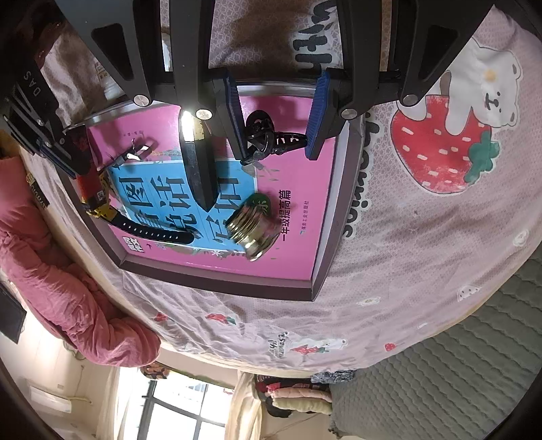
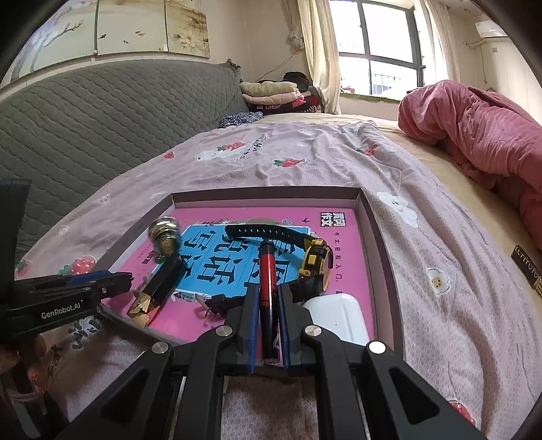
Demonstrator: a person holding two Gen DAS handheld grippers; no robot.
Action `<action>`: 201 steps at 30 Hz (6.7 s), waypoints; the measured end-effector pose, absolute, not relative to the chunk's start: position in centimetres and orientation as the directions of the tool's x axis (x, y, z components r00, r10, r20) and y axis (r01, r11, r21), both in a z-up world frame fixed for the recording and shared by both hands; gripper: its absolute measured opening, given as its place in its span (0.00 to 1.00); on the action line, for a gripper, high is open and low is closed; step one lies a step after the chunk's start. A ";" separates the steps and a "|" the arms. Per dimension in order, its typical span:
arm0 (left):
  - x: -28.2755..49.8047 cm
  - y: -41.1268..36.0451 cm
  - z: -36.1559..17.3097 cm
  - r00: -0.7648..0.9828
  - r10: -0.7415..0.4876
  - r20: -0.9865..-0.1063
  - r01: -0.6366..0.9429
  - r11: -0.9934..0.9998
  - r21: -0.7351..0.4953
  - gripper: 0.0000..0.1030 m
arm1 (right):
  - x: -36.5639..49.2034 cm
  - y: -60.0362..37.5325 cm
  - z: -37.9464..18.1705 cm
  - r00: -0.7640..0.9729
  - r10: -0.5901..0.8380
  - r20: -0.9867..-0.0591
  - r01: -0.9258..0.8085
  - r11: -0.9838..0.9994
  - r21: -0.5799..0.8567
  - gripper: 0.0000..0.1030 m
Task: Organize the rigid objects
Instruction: 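Release the brush onto the book with the left tool while the right tool releases the lighter, then withdraw both tools toward the white bottle cap and white pill bottle, then close the left tool on the white cap while the right tool grasps the pill bottle, then carry the cap over the tray with the left tool while the right tool carries the pill bottle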
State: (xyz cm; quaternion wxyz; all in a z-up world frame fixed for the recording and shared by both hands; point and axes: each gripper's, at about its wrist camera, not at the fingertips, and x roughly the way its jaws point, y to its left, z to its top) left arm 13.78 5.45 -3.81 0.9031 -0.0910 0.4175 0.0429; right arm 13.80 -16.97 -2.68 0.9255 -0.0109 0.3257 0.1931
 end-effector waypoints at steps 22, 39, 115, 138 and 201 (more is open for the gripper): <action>13.4 5.2 -3.7 0.644 0.003 -0.765 -0.157 0.979 -0.128 0.38 | 13.1 -16.8 -2.7 0.699 0.348 -0.625 -0.376 0.922 0.093 0.25; 11.4 4.6 -2.1 0.646 0.001 -0.764 -0.151 0.980 -0.126 0.52 | 10.6 -19.2 -0.3 0.723 0.328 -0.608 -0.325 0.938 0.121 0.43; 11.0 -3.4 -6.0 0.519 -0.207 -0.830 0.062 0.977 -0.205 0.51 | 9.3 -16.8 -5.7 0.551 0.357 -0.754 -0.453 0.887 0.088 0.26; 9.0 -2.6 -0.6 0.610 -0.169 -0.774 0.063 0.984 -0.165 0.50 | 8.6 -20.0 -0.6 0.657 0.427 -0.622 -0.396 0.897 0.197 0.26; 15.6 -3.9 -3.7 0.605 -0.136 -0.785 0.053 0.990 -0.130 0.50 | 13.7 -18.0 -2.8 0.666 0.365 -0.651 -0.422 0.904 0.075 0.26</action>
